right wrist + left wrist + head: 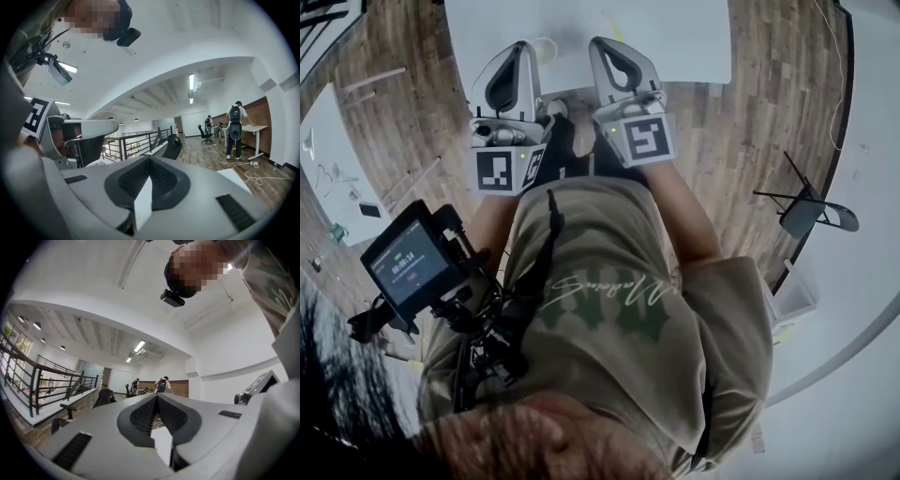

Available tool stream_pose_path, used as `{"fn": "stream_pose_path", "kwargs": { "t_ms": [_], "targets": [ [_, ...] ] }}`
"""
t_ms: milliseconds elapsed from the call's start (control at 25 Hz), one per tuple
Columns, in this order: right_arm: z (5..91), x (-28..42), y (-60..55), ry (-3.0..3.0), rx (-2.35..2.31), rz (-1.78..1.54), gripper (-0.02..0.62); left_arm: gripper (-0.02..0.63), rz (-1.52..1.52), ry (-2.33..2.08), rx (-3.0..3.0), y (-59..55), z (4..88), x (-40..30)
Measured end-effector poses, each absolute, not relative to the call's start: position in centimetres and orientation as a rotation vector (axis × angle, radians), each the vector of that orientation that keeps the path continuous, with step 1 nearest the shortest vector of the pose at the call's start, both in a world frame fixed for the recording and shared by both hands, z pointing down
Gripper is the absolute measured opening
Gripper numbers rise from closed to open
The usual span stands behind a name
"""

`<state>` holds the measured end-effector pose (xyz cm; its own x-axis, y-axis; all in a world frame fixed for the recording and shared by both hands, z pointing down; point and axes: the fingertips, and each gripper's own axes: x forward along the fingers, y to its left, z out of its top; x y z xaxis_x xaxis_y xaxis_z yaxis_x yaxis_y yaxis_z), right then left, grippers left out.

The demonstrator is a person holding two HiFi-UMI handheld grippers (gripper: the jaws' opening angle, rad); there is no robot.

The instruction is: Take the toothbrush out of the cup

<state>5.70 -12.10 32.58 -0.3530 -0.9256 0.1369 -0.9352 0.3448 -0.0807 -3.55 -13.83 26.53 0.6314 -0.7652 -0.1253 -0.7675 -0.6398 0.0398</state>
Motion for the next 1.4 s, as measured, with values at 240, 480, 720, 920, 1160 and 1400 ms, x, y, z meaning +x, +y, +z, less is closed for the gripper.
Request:
{"fn": "stream_pose_path", "kwargs": {
  "t_ms": [240, 480, 720, 920, 1160, 1400],
  "targets": [
    [32.3, 4.6, -6.8, -2.468, 1.898, 0.261, -0.014, -0.009, 0.216, 1.187, -2.85, -9.6, 25.8, -3.8],
    [33.1, 4.1, -4.9, -2.479, 1.858, 0.257, -0.014, -0.009, 0.28, 1.195, -2.873, -7.9, 25.0, -4.7],
    [33.5, 3.6, -4.1, -2.485, 1.839, 0.267, -0.014, -0.009, 0.232, 1.26, -2.845, -7.1, 26.2, -5.8],
    [32.1, 5.7, 6.8, -2.554, 1.803, 0.255, -0.014, -0.009, 0.243, 1.328, -2.762, 4.6, 25.0, -4.5],
    [29.8, 7.0, 16.2, -2.622, 1.787, 0.223, -0.014, -0.008, 0.231, 1.425, -2.707, 14.8, 24.9, -3.8],
    [27.5, 5.5, 23.1, -2.638, 1.801, 0.131, -0.012, -0.008, 0.151, 1.508, -2.744, 21.6, 26.0, -5.4]
  ]
}}
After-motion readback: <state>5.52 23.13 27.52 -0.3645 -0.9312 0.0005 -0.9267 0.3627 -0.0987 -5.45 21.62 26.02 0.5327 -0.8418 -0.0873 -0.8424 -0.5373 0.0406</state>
